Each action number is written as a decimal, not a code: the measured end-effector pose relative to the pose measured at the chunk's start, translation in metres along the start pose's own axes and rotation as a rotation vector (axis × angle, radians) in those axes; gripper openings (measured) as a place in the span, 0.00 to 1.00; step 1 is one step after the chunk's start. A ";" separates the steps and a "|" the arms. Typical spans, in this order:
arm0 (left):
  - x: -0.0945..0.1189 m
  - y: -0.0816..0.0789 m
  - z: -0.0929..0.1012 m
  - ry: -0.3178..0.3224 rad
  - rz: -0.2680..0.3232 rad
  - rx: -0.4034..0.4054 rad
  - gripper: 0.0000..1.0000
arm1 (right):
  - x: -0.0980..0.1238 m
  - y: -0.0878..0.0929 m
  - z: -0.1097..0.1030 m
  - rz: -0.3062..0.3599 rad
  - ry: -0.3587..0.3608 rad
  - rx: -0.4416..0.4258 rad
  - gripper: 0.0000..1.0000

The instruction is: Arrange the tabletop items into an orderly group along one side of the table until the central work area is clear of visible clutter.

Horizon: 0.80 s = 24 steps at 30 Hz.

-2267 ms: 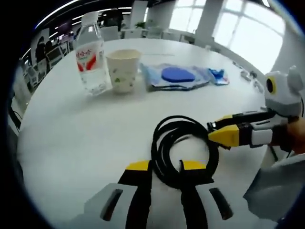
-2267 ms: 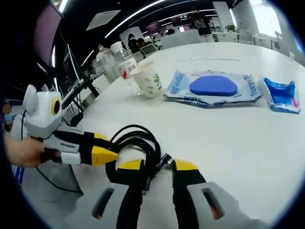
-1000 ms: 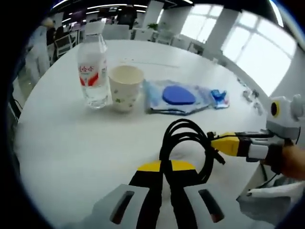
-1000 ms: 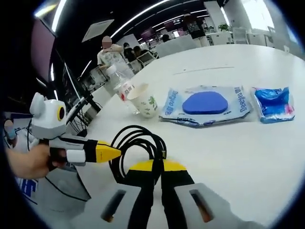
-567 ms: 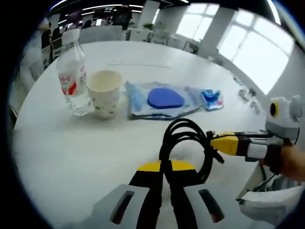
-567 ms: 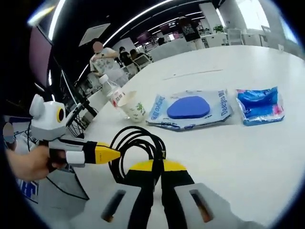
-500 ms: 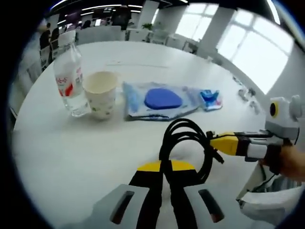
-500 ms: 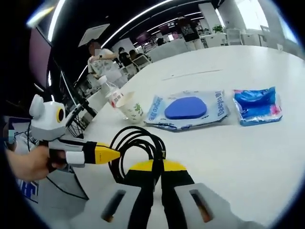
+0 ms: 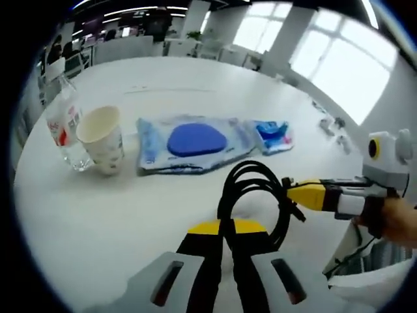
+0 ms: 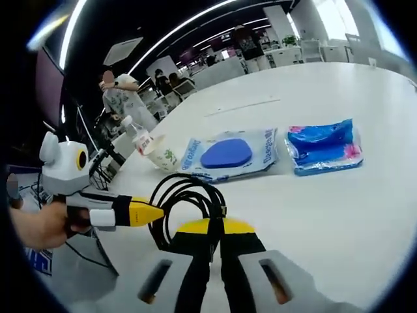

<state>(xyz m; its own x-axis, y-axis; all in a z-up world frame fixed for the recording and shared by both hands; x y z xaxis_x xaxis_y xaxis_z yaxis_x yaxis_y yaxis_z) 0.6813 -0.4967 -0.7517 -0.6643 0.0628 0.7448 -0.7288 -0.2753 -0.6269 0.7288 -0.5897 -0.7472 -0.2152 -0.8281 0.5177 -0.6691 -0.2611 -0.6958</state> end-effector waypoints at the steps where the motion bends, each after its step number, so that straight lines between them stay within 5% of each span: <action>1: -0.002 -0.001 0.002 0.002 0.000 -0.001 0.00 | 0.002 0.000 0.003 0.001 0.003 -0.001 0.00; 24: -0.048 -0.014 0.082 0.075 -0.026 -0.072 0.00 | 0.054 -0.005 0.075 0.040 0.097 -0.061 0.00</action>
<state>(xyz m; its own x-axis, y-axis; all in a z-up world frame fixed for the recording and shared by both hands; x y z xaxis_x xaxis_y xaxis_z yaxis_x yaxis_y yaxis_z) 0.7370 -0.5742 -0.7605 -0.6539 0.1408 0.7433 -0.7539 -0.2033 -0.6247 0.7738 -0.6707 -0.7528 -0.3088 -0.7843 0.5380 -0.7002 -0.1954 -0.6867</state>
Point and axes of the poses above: the point that each gripper's makers call its tool centre point, and the gripper's own axes: x roughly backward along the fingers, z roughly to its right, y roughly out of its underside, the point moved 1 cm from there along x, roughly backward along the fingers, and after that the axes turned 7 degrees about -y, right-handed, at the moved point
